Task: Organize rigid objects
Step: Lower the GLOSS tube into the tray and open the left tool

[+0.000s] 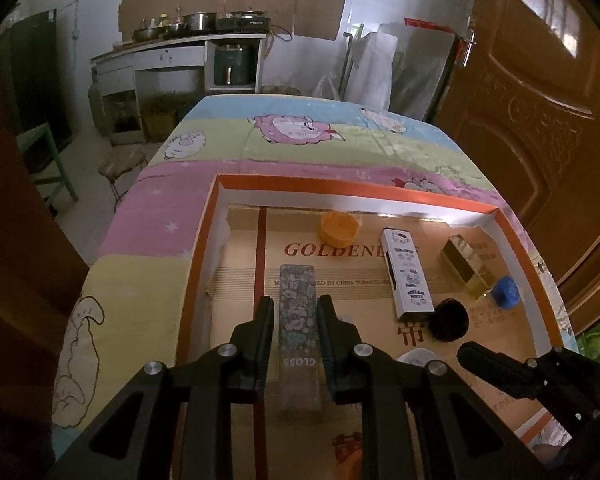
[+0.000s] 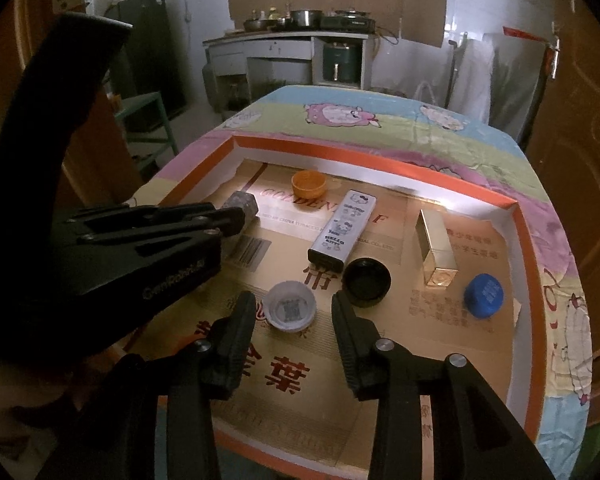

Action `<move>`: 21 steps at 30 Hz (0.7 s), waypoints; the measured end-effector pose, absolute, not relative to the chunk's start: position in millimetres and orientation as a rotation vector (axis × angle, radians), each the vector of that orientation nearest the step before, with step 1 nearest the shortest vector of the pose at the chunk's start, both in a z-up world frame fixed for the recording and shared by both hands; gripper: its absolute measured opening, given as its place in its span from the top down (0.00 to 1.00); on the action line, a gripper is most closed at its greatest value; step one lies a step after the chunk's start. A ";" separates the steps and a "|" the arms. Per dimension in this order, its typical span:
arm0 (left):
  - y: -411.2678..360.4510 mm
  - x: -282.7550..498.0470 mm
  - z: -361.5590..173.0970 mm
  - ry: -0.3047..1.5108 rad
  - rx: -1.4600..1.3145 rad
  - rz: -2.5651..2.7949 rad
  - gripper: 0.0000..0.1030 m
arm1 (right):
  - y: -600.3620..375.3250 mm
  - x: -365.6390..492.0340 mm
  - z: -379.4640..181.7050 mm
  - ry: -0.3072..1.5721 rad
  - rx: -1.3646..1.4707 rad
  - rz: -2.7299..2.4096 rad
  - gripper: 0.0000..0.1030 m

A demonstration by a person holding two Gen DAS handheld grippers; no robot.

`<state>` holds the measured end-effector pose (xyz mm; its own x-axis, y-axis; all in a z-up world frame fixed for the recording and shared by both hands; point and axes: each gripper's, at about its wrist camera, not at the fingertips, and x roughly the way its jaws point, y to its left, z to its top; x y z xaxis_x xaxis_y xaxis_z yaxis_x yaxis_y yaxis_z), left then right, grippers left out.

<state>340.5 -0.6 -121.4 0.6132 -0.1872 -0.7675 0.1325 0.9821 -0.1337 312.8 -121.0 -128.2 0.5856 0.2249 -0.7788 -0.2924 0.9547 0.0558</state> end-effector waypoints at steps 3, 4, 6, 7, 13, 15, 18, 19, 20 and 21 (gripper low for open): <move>0.0 338.6 -118.4 0.887 -0.066 -0.181 0.79 | -122.1 310.9 -125.5 0.892 -0.078 0.298 0.60; 0.0 337.7 -117.2 0.884 -0.066 -0.181 0.79 | -122.9 310.2 -124.3 0.891 -0.076 0.297 0.60; 0.1 335.4 -114.1 0.879 -0.069 -0.182 0.79 | -124.0 308.4 -121.3 0.886 -0.073 0.293 0.60; -0.1 334.6 -112.9 0.876 -0.069 -0.182 0.79 | -124.8 307.4 -120.0 0.885 -0.071 0.292 0.60; -0.3 325.6 -102.9 0.860 -0.070 -0.183 0.79 | -126.6 300.6 -111.7 0.876 -0.063 0.289 0.60; -0.3 321.6 -99.2 0.854 -0.069 -0.184 0.79 | -127.1 297.9 -108.7 0.871 -0.063 0.287 0.60; -0.3 317.1 -94.3 0.846 -0.069 -0.186 0.79 | -128.6 292.4 -103.6 0.865 -0.059 0.283 0.60; -0.2 315.2 -92.7 0.843 -0.070 -0.186 0.79 | -129.4 290.9 -101.9 0.863 -0.058 0.282 0.60; -0.3 313.6 -91.6 0.841 -0.070 -0.186 0.79 | -129.5 289.6 -100.9 0.862 -0.057 0.282 0.60; -0.4 311.3 -90.0 0.838 -0.070 -0.186 0.79 | -129.6 287.5 -99.0 0.860 -0.056 0.282 0.60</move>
<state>311.3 -0.4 -90.0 0.6539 -0.1913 -0.7320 0.1365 0.9815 -0.1345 287.5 -129.6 -99.0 0.6180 0.2225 -0.7540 -0.2674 0.9614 0.0645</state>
